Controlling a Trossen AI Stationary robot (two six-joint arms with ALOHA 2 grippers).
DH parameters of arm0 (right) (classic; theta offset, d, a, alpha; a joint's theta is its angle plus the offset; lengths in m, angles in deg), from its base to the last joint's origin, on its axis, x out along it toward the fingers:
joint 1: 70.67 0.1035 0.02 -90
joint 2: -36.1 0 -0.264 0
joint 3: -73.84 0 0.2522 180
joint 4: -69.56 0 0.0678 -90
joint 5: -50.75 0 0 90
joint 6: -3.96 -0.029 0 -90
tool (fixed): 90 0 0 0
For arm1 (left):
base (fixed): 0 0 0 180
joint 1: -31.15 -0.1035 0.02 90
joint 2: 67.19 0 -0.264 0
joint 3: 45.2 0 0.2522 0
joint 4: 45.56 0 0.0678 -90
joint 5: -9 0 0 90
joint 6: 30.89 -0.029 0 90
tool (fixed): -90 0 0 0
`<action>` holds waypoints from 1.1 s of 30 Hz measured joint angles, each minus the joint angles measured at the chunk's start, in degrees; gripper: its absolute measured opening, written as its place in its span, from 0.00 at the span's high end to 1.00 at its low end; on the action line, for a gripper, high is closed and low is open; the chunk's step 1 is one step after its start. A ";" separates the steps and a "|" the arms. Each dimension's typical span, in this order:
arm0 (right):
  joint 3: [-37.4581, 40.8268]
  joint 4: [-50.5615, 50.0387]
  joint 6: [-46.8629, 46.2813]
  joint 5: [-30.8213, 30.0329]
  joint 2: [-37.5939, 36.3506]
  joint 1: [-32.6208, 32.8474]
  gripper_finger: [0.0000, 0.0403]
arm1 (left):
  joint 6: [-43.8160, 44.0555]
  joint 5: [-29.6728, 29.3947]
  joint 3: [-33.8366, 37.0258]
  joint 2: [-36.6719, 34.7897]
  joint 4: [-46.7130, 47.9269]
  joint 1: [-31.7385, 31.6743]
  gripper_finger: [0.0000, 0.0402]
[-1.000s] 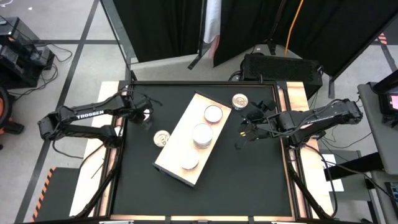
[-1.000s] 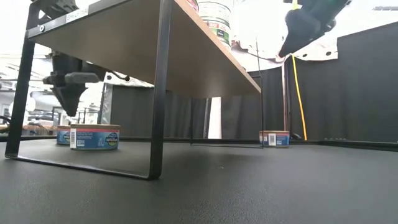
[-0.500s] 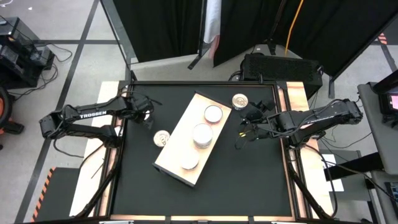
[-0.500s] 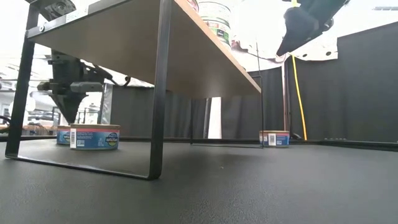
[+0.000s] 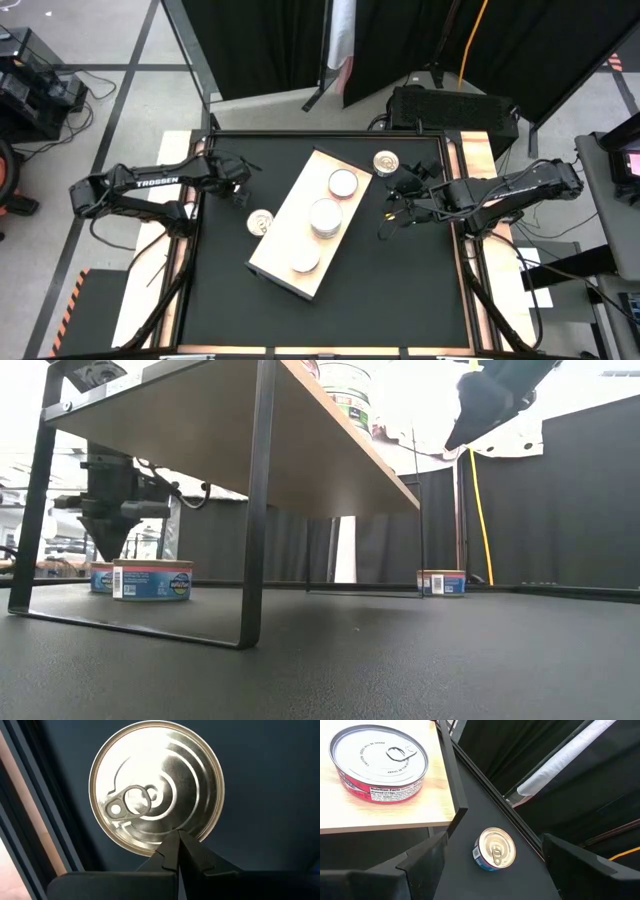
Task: Stack canned seafood by type on shelf
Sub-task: Stack the blue tuna can on top of the other blue tuna cans on the shelf
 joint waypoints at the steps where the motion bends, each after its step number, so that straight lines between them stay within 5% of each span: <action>1: 0.00 0.00 -0.02 0.00 0.00 0.00 0.22 | 0.06 -0.10 0.00 0.17 -0.10 0.18 0.99; 33: 0.00 -0.07 0.61 0.00 0.00 0.04 0.22 | 5.56 -1.04 1.47 -2.51 0.50 3.68 0.99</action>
